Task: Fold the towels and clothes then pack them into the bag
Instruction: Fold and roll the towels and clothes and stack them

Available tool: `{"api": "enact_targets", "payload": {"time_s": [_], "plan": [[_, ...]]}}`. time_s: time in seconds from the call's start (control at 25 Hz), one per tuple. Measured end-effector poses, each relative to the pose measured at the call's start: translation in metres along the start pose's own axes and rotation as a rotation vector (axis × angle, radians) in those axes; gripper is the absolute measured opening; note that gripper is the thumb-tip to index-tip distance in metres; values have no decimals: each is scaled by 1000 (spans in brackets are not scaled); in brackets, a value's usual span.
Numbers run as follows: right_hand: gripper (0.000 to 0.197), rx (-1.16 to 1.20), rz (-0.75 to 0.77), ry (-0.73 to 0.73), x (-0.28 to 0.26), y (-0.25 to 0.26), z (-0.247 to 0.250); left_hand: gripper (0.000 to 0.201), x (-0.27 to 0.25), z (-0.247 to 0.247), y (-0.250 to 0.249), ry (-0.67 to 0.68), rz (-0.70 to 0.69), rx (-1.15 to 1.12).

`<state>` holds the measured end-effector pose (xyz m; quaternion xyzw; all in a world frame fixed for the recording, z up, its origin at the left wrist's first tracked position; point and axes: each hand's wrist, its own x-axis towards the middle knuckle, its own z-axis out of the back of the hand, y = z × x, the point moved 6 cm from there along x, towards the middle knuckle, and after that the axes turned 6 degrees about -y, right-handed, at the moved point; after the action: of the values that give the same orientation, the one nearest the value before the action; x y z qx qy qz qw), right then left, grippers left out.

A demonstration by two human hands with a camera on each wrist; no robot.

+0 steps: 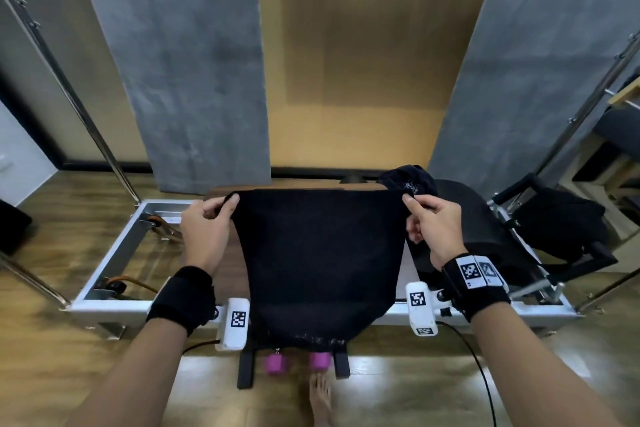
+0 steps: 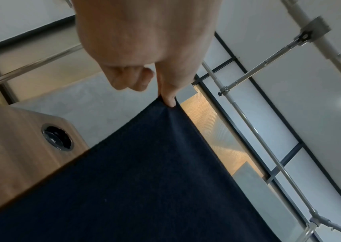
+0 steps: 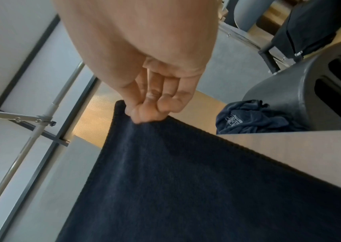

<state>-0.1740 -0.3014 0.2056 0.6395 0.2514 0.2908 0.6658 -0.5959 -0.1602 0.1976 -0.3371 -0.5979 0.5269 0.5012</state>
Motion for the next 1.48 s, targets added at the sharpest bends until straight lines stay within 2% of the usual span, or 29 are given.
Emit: {"api": "enact_targets", "payload": {"time_s": [0.08, 0.24, 0.36, 0.48, 0.68, 0.88, 0.92, 1.04, 1.12, 1.32, 1.48], "plan": [[22, 37, -84, 69, 16, -16, -23, 15, 15, -15, 15, -31, 35, 14], [17, 84, -236, 109, 62, -65, -71, 16, 47, -66, 76, 67, 338, -5], [14, 74, -355, 89, 96, -108, -98, 13, 66, -95, 115, 78, 473, -13], [14, 34, -449, 73, 127, -136, -118, 14, 87, -115, 146, 13, 523, 13], [15, 8, -558, 72, 183, -160, -155, 14, 141, -154, 181, -44, 512, 76], [11, -46, -613, 51, 199, -178, -170, 15, 148, -175, 206, 10, 611, 163], [10, -46, -597, 41, 198, -179, -169, 23, 144, -176, 205, 37, 599, 174], [28, -12, -521, 32, 186, -175, -160, 42, 129, -168, 192, 119, 478, 175], [32, -39, -457, 47, 169, -170, -152, 38, 113, -155, 184, 152, 423, 184], [22, -161, -375, 109, 93, -162, -125, 10, 50, -105, 173, 270, 344, 245], [13, -371, -343, 163, 25, -165, -99, 22, -4, -64, 168, 378, 212, 408]]}}
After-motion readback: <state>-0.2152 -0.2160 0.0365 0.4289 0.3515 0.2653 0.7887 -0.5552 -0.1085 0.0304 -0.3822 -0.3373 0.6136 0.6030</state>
